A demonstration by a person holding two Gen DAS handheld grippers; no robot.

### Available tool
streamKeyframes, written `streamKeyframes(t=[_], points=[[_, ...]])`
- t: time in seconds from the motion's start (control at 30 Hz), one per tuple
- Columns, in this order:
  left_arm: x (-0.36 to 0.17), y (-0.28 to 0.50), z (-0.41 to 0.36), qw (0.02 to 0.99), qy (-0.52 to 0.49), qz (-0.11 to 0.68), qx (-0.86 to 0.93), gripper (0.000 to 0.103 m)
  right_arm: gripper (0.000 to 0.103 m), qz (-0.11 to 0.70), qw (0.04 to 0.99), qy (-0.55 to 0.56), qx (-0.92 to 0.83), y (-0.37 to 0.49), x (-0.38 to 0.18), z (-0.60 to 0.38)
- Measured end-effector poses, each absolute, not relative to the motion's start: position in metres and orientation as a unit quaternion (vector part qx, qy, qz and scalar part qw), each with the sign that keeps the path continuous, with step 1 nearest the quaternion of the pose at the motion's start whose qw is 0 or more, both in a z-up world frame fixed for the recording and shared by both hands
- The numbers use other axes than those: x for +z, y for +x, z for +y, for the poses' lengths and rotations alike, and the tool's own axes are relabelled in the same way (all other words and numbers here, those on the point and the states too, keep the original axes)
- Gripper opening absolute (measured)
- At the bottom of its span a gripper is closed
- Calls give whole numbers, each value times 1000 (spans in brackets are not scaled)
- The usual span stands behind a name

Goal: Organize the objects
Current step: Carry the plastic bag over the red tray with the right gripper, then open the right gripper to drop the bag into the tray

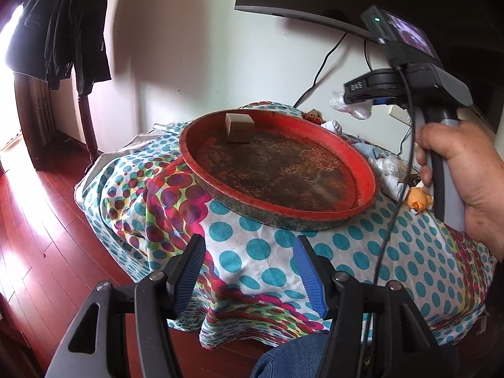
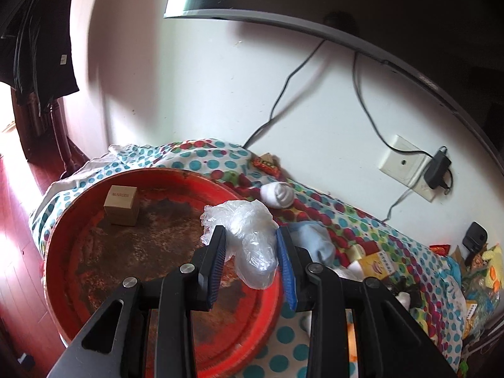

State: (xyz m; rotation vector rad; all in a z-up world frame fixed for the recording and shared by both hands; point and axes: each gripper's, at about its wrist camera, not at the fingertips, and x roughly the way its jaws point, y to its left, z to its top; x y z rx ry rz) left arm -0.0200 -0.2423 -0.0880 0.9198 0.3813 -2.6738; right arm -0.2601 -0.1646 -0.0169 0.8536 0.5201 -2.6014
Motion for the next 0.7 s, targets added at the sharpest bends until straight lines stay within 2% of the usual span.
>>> streamKeyframes(t=[0.17, 0.7], points=[[-92, -24, -245, 140, 325, 133, -926, 60, 30, 194, 195, 310, -910, -273, -29, -195], [-112, -31, -276, 139, 358, 203, -901, 60, 30, 199, 217, 366, -883, -333, -79, -253]])
